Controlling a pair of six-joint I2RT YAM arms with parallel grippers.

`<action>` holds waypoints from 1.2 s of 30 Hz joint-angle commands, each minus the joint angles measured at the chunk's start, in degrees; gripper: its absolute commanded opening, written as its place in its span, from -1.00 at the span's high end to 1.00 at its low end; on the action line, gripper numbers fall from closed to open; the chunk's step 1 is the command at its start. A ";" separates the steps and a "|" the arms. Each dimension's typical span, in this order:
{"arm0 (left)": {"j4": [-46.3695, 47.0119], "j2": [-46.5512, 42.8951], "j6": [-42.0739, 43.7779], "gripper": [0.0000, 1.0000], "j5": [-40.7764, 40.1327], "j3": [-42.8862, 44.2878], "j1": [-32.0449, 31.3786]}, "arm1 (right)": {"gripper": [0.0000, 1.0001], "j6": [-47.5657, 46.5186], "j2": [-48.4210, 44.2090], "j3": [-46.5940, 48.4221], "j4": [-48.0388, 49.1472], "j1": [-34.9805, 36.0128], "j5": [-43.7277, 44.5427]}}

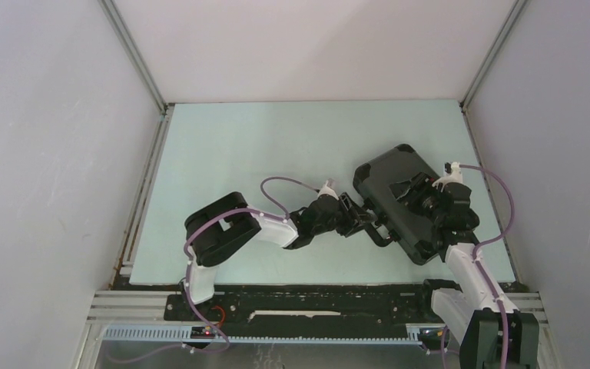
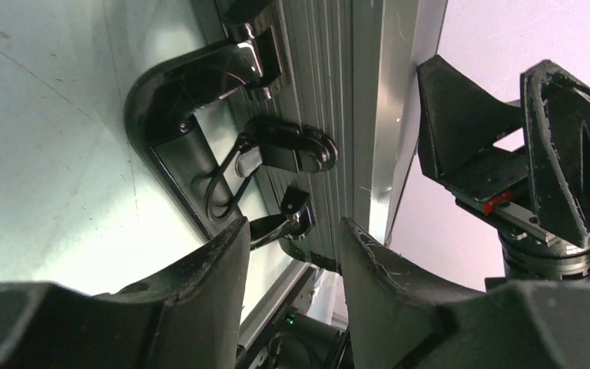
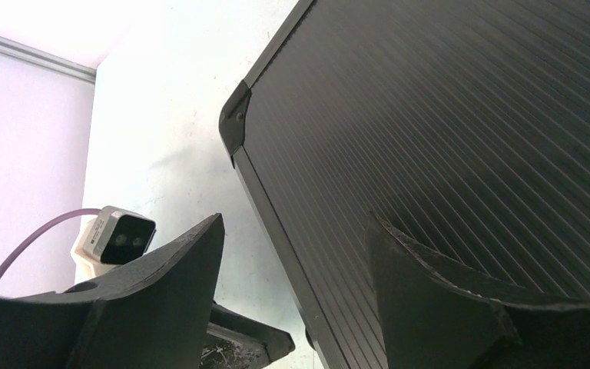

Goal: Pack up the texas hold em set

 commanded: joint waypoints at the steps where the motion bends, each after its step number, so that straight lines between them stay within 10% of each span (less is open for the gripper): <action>1: 2.24 0.26 -1.91 -0.06 -4.67 -0.51 -0.74 | -0.54 -1.17 2.35 -2.80 -8.67 0.01 -0.80; 9: 0.46 1.97 -2.55 -0.24 -5.70 -0.17 -1.12 | -0.54 -1.01 3.20 -2.81 -8.21 0.01 -1.10; 36: 1.13 2.67 3.31 0.09 -1.04 5.97 -0.90 | -0.53 -1.08 3.86 -2.81 -8.01 0.45 -1.77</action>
